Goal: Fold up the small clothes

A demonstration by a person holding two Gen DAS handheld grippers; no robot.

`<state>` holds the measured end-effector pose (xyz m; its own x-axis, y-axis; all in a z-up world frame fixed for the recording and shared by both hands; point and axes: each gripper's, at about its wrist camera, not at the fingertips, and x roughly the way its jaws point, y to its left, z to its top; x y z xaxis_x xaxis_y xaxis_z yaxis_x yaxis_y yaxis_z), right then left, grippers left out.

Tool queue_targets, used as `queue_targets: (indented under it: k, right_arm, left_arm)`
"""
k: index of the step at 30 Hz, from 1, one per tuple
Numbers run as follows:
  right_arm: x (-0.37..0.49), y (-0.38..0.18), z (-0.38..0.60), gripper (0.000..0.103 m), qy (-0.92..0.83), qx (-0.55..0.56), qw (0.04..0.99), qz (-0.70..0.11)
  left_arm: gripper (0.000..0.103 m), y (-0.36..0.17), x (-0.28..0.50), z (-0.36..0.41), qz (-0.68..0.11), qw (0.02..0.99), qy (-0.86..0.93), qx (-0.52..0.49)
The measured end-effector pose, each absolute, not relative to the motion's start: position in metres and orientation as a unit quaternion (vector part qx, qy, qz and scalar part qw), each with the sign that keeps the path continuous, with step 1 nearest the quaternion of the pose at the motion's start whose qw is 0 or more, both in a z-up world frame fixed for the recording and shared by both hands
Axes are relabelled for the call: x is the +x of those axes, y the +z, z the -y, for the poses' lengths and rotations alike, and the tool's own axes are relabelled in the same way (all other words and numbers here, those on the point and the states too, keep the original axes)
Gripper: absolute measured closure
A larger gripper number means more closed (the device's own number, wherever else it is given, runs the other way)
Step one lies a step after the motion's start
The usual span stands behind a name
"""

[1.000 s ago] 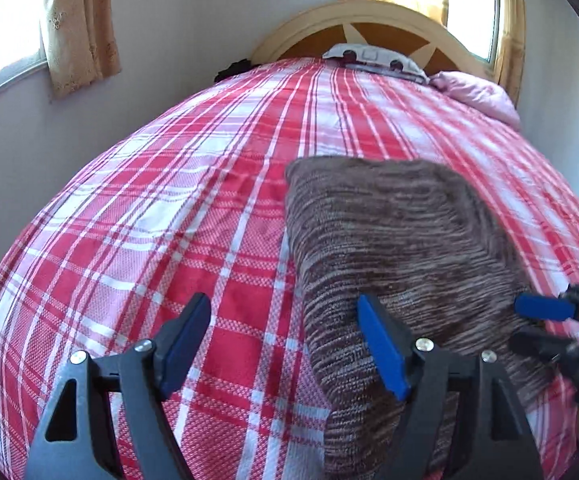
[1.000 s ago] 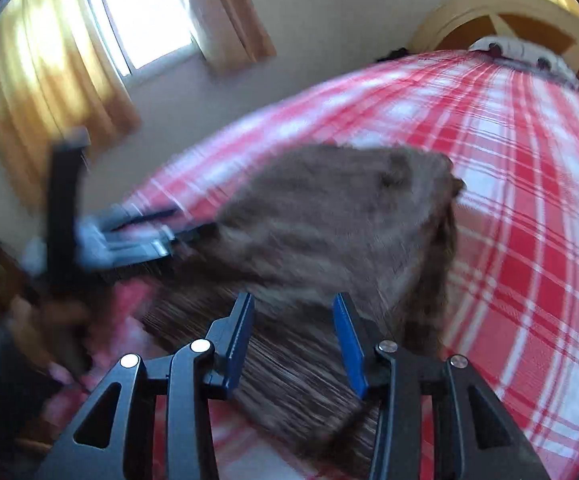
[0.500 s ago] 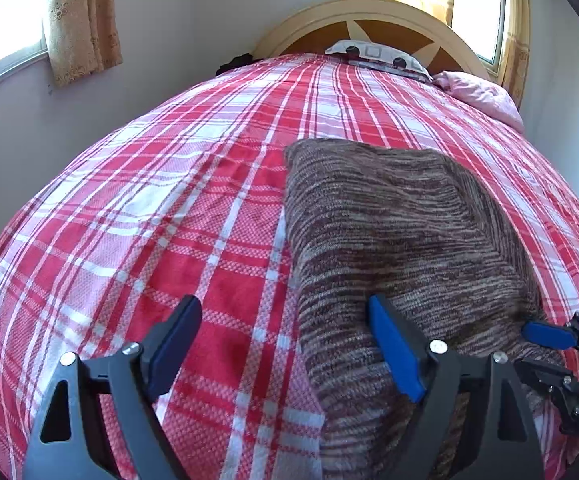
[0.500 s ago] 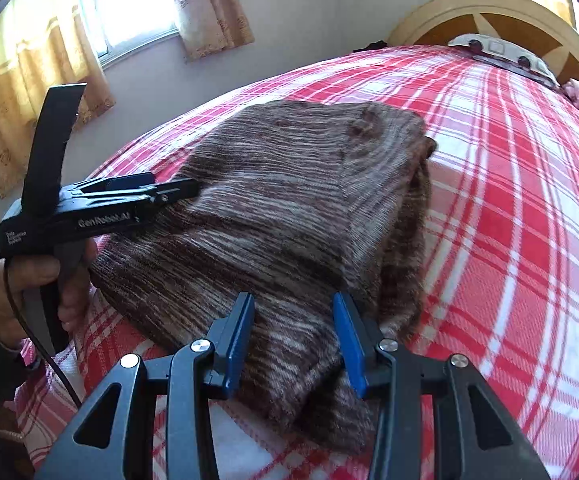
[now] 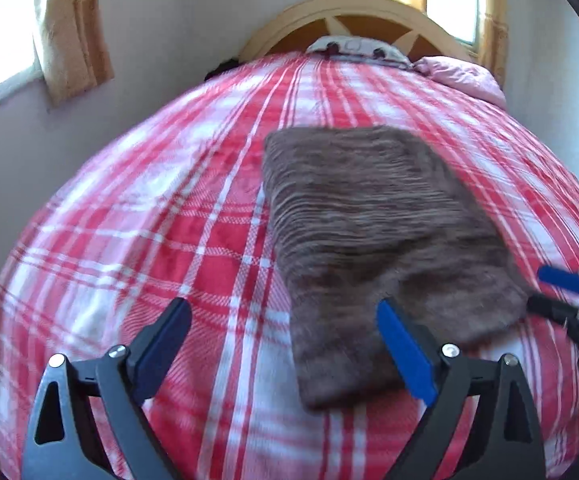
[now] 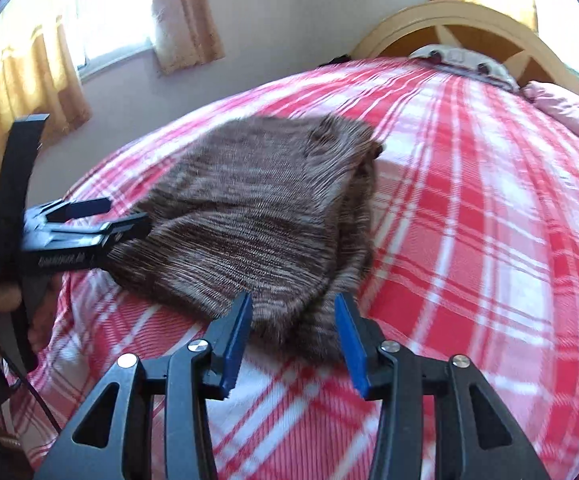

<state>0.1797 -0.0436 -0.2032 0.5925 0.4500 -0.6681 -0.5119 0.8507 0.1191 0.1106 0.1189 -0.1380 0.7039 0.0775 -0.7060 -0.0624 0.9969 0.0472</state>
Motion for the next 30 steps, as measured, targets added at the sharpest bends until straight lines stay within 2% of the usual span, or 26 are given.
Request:
queue_targets:
  k: [2,3,15,30]
  right_arm:
    - [0.166,-0.192,0.05,0.039,0.268,-0.034,0.9,-0.342]
    - [0.157,-0.184,0.054,0.037,0.264,-0.034,0.906,-0.33]
    - [0.12,-0.124,0.066,0.036,0.236,-0.029,0.937,-0.255]
    - [0.103,-0.112,0.08,0.036,0.228,-0.017,0.944,-0.239]
  left_arm:
    - [0.007,-0.125,0.094,-0.112,-0.369,0.929,0.031,0.019]
    - [0.007,-0.121,0.089,-0.11,-0.363,0.931,0.03,0.021]
    - [0.006,-0.065,0.044,-0.082,-0.287,0.958,-0.002,0.018]
    - [0.006,-0.054,0.031,-0.067,-0.264,0.964,-0.009,0.025]
